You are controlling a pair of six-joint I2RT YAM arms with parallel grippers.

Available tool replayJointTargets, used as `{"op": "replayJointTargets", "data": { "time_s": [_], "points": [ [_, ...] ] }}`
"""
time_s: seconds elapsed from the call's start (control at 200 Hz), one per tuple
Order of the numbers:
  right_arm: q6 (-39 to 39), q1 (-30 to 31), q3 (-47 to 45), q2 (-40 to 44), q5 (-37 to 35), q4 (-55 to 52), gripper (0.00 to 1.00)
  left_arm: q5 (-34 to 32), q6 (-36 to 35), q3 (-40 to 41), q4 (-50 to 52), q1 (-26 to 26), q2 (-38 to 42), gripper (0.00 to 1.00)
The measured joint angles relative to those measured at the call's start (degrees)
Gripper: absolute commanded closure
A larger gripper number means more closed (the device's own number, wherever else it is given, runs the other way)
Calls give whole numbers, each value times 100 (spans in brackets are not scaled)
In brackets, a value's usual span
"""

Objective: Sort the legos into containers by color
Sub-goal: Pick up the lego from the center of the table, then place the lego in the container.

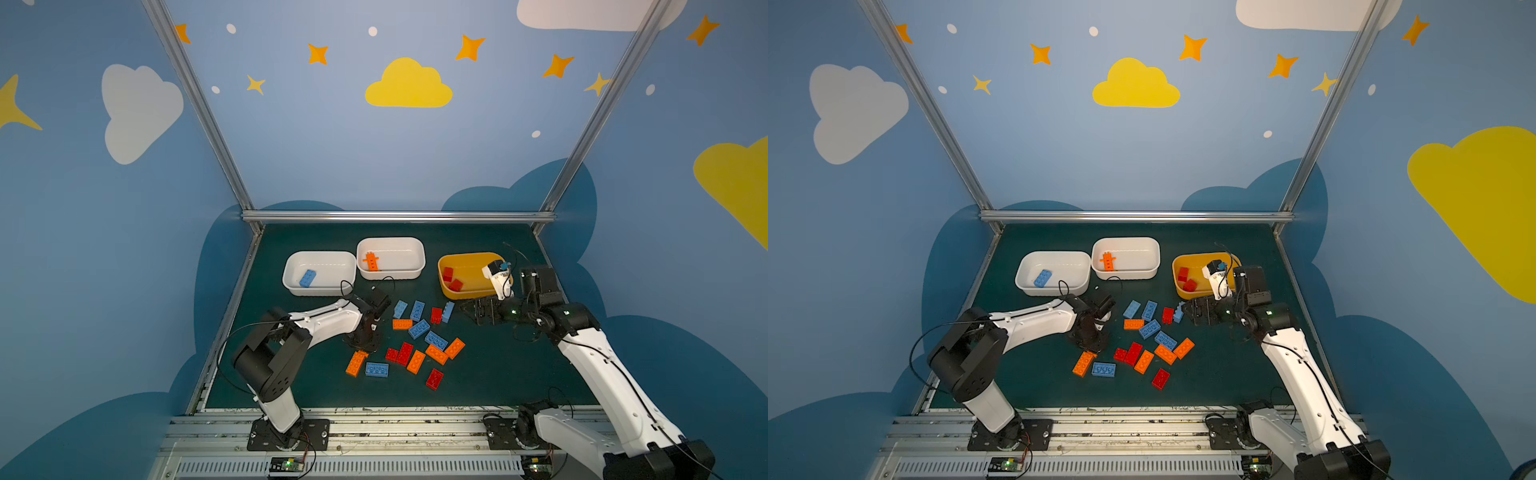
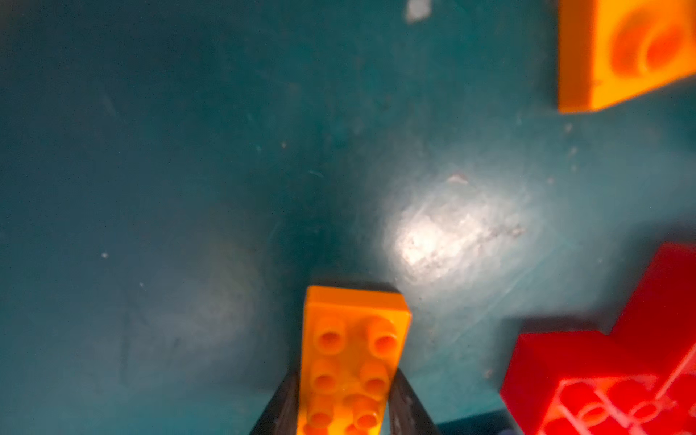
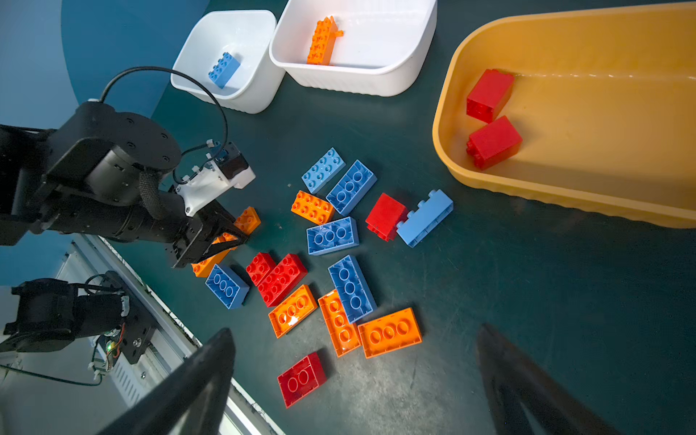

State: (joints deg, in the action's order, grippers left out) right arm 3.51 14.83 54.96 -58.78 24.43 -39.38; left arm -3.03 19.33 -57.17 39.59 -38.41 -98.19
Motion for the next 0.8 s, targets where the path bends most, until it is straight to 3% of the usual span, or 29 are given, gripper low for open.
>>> {"op": "replayJointTargets", "data": {
  "time_s": [0.315, 0.576, 0.801],
  "points": [
    [35, 2, 0, 0, -59, -22, 2, 208, -15, -280, 289, 151, 256, 68],
    [35, 2, 0, -9, -96, -9, 2, 424, -354, -1478, 717, 1058, 1003, 67],
    [68, 2, 0, -140, -85, 120, 2, 778, -507, -2315, 562, 1775, 684, 67]
  ]
}}
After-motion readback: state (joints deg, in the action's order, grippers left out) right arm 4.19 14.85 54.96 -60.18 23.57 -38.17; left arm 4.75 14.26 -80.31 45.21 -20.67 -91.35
